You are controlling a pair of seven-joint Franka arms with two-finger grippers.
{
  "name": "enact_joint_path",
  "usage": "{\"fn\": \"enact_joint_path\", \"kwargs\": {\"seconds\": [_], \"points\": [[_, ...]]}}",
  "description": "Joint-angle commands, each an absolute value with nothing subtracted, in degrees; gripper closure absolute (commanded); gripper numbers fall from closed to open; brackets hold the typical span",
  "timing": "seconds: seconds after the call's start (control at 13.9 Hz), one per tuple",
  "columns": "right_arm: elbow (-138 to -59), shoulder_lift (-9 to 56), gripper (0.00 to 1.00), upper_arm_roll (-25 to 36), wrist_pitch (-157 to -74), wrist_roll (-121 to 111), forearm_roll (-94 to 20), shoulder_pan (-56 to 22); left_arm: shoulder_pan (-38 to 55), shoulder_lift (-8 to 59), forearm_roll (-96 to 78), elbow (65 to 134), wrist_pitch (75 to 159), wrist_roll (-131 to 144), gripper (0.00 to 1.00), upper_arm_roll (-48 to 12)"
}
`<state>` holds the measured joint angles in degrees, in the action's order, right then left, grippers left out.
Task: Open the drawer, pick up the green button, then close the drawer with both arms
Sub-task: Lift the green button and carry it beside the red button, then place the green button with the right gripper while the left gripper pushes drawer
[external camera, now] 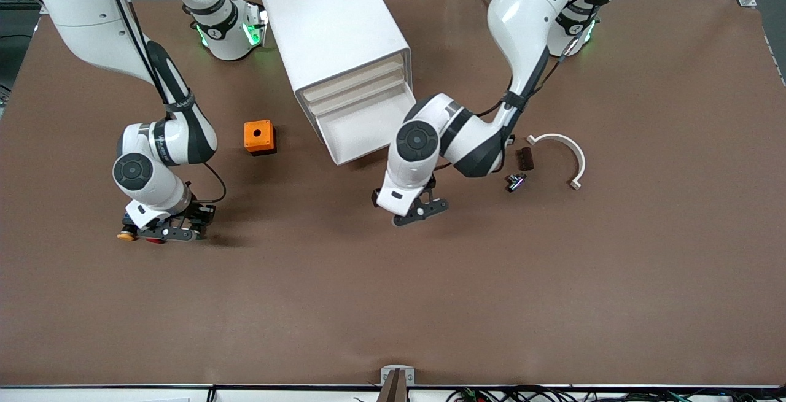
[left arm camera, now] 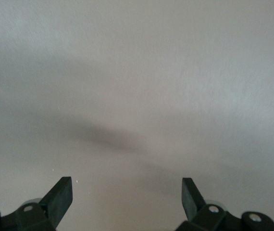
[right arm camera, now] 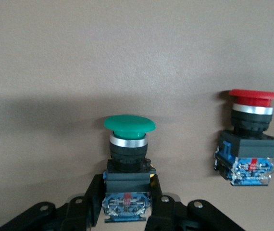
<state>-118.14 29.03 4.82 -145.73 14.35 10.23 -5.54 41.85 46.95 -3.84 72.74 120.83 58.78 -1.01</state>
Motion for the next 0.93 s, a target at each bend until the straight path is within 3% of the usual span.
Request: {"fn": "enact_joint_path", "kwargs": {"seconds": [0.0,0.86], "points": [[-119.3,27.8,1.0,4.2,-144.5,15.7,11.8,-4.5,44.6,46.4,-2.2,75.2,121.6,59.9,0.0,-0.1],[-116.5,28.7,1.0,5.8,-145.5,15.7,12.0,-4.3,48.8,46.2,-3.1,77.1,120.9,68.1,0.0,-0.6]]}}
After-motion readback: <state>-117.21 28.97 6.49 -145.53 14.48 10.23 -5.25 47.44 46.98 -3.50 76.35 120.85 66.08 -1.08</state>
